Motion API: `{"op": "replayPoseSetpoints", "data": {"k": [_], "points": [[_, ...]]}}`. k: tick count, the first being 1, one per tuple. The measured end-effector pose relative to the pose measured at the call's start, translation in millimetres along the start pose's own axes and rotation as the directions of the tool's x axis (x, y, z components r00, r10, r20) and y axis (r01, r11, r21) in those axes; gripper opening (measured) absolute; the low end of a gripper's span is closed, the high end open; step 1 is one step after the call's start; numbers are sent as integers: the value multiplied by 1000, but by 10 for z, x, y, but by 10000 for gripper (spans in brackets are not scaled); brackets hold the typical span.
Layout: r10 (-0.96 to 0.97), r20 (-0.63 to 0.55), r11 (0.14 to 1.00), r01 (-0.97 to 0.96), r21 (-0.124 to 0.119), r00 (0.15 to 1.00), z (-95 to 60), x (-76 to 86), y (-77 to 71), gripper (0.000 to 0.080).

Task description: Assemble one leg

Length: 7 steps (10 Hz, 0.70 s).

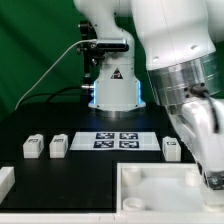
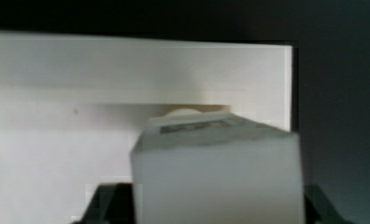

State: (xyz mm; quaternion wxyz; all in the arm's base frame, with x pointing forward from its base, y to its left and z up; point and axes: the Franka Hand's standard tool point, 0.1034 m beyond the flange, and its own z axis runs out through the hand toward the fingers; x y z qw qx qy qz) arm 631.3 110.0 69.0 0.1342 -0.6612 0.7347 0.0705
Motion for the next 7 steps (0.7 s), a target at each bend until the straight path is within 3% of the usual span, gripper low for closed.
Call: {"op": "replayPoseSetpoints", "data": {"k": [1,2,3,4,5,7], "points": [[7,1,1000,-7,-2,1000,2,-10,4,298],[-27,0,1000,27,-3,1000,8,-3,7,379],[-46,0,999,46,-4,999,12,-4,9,514],[-85,-2,996,85,-3,996,12,0,7,514],[-261,-5,965,261,1,965,11,10,2,623],[-603,-34,798,602,-43,797,-33,-99,-5,643]]}}
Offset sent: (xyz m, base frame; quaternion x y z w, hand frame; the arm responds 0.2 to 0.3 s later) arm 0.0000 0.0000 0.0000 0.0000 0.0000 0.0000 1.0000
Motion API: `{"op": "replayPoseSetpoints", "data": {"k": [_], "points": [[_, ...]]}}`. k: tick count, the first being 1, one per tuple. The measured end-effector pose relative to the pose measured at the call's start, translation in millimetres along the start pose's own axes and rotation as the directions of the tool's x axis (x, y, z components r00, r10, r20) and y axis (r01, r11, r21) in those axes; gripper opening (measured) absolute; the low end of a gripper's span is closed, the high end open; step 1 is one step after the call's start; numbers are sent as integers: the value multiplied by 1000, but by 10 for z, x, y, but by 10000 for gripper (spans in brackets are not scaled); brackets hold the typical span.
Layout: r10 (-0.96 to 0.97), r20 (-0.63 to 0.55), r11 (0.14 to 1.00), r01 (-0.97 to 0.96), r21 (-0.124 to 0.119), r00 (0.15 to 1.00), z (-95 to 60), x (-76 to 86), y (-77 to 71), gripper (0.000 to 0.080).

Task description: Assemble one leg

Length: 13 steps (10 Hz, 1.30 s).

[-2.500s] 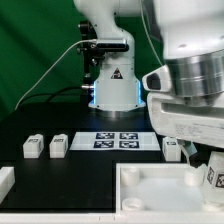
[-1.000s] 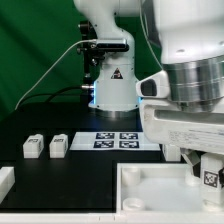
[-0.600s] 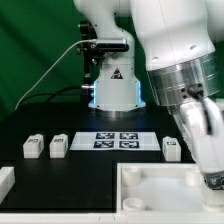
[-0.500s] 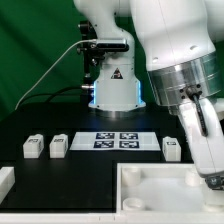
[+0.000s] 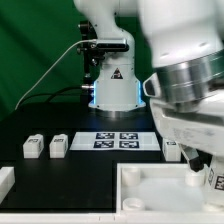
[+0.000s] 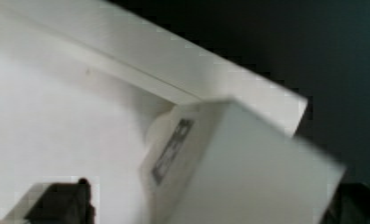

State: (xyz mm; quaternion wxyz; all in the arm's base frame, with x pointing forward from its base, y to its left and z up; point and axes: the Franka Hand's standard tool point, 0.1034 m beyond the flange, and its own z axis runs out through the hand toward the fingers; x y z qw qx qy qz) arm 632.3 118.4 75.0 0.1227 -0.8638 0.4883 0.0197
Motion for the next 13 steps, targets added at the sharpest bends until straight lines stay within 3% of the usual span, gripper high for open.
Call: {"op": "replayPoseSetpoints", "data": {"k": [3,4,5,6,8,10,11,13], "points": [[-292,-6,956,292,-11,956,30,45,40,649],[-449,-16,892,448,-52,893,59,3,44,649],[-629,-12,775,625,-92,778,78,-44,39,649],[-712,-3,699,708,-101,702,84,-53,39,649],[-688,-6,723,684,-97,726,83,-47,41,649],[-687,-5,724,683,-97,727,83,-46,42,408],[-554,-17,830,550,-90,832,86,-47,52,292],[-390,-31,918,387,-83,920,90,-39,60,291]]}}
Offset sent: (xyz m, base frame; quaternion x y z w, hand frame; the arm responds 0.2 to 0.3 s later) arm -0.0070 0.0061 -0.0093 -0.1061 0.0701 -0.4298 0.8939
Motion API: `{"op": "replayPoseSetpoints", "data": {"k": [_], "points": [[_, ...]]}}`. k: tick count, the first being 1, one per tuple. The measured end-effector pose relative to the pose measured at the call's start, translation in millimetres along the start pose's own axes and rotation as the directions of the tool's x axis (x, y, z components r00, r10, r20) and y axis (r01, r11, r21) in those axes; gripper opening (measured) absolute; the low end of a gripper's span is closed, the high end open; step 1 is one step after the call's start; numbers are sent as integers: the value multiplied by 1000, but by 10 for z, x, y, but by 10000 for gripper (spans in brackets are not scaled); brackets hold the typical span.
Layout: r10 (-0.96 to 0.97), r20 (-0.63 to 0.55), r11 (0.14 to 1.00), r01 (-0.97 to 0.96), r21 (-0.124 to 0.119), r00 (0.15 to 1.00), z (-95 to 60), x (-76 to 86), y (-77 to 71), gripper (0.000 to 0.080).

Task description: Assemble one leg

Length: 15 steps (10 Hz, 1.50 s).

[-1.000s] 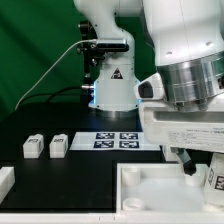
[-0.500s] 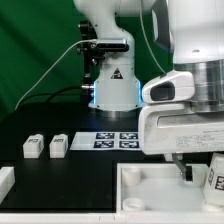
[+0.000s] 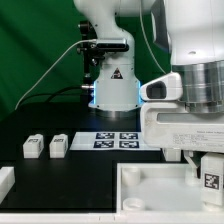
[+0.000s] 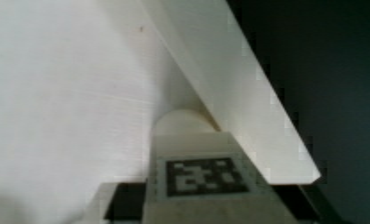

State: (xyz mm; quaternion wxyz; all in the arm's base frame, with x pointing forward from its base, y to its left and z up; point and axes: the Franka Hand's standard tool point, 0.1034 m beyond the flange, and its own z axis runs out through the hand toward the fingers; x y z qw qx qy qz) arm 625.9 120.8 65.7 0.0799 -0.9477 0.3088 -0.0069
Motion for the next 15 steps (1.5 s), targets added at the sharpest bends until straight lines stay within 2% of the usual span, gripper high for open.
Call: {"op": "replayPoseSetpoints", "data": {"k": [1,2,3,4,6,7,8,10,11,12,14,15], "points": [[148,5,989,-148,6,989,1,-3,-5,291],[210,7,978,-210,10,978,0,0,-7,291],[459,30,888,-460,30,888,-6,16,-17,290],[652,55,755,-654,36,756,-5,-6,-56,290],[850,105,515,-857,38,516,3,-10,-97,290],[874,109,472,-881,33,473,2,2,-75,290],[872,109,476,-879,33,476,6,-6,-79,290],[863,108,494,-869,35,494,7,-7,-80,529],[819,104,564,-825,41,565,9,-11,-78,624],[754,99,648,-760,43,649,11,-22,-70,624],[460,71,886,-463,36,885,-21,-5,-38,642],[314,58,948,-317,39,948,-32,18,-30,648]]}}
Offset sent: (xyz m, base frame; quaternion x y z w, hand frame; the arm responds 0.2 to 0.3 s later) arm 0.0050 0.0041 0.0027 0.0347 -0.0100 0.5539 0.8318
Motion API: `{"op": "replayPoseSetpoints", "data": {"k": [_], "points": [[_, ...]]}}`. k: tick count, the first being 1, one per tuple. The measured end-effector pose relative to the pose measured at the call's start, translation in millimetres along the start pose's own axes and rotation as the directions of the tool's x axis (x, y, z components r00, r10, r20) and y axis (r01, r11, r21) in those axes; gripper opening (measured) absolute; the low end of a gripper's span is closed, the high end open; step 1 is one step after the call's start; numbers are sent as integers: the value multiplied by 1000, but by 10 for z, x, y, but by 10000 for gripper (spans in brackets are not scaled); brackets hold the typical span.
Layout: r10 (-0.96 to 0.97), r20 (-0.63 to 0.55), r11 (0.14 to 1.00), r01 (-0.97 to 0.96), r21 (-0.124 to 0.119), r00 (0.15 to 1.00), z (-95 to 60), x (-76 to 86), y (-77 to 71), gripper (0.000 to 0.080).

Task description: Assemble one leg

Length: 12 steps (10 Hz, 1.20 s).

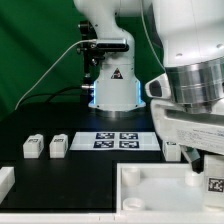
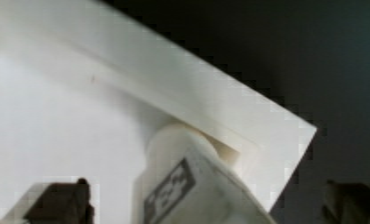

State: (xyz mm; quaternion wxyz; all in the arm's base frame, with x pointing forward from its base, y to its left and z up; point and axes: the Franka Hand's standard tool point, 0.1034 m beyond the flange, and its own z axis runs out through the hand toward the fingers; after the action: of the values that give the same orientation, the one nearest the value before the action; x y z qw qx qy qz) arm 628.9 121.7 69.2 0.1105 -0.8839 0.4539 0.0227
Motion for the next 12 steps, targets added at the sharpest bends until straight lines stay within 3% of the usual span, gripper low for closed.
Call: {"op": "replayPoseSetpoints", "data": {"k": [3,4,6,8,9,10,12], "points": [[-248,-4,969,248,-5,969,9,12,11,649],[-420,-19,907,419,-45,907,15,35,27,649],[-622,-33,781,617,-91,782,-9,99,14,649],[-592,-39,805,588,-86,805,-9,95,6,649],[-515,-45,856,511,-78,856,-7,86,1,523],[-403,-51,915,399,-66,914,-3,70,-7,322],[-205,-59,978,202,-48,977,-4,76,-3,294]]}}
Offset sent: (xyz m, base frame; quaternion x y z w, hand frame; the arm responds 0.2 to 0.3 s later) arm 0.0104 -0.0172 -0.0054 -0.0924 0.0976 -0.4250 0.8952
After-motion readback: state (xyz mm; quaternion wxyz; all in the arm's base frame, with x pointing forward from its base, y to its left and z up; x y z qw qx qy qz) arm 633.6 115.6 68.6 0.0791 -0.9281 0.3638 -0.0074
